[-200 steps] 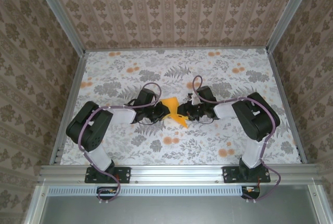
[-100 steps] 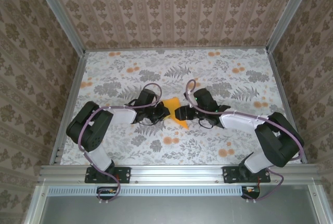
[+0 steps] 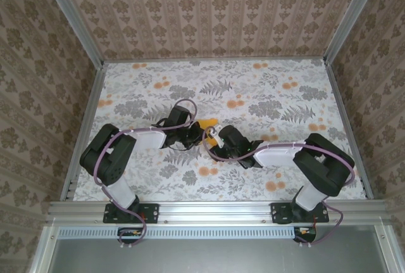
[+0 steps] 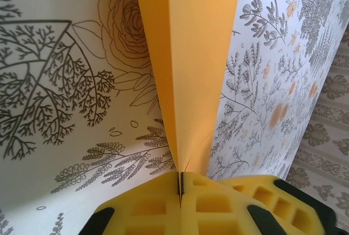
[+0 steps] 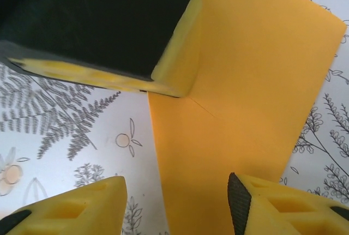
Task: Fold a paper plane with a square sheet of paper (pick it up from the middle)
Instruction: Fold the wing for the fifth time at the center of the table.
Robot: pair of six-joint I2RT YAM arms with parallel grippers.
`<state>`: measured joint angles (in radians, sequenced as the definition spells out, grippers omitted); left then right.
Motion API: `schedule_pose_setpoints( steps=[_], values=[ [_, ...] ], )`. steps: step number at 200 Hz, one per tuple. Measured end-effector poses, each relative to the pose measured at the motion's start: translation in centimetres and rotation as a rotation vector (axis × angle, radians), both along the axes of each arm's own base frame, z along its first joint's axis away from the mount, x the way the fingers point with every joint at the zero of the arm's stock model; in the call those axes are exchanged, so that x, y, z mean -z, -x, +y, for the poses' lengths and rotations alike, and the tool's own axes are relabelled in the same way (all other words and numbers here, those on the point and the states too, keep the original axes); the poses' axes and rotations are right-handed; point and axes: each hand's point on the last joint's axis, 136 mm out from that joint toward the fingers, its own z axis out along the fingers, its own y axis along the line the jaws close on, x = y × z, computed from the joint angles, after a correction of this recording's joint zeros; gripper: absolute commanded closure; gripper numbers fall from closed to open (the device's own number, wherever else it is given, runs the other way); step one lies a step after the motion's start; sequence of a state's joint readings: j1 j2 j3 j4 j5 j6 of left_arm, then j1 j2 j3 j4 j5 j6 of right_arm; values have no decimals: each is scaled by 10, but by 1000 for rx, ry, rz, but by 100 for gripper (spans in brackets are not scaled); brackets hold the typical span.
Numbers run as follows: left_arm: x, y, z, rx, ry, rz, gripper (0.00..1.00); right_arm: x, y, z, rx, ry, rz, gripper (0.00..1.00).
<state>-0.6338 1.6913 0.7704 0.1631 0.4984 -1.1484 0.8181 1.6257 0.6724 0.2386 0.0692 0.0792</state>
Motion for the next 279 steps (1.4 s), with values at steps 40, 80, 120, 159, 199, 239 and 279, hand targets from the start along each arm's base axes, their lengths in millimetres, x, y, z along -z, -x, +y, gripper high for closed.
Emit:
schedule_pose_setpoints(
  steps=[40,80,120,159,199,239,279],
  values=[
    [-3,0,0,1,2,1,96,13,-5,4,-29,48,-39,51],
    [-5,0,0,0,3,-1,96,12,-13,8,-36,57,-73,62],
    [-4,-1,3,-7,1,1,92,8,-15,11,-41,47,-89,72],
    [-7,-3,11,-25,-8,12,83,8,-14,13,-58,46,-91,81],
    [-15,-8,17,-35,-5,-8,91,3,-13,16,-76,16,-80,75],
    [-13,-6,19,-34,-12,2,94,1,-11,18,-88,3,-74,68],
    [-13,-6,19,-34,-13,4,95,-6,-18,25,-92,-11,-95,67]
  ],
)
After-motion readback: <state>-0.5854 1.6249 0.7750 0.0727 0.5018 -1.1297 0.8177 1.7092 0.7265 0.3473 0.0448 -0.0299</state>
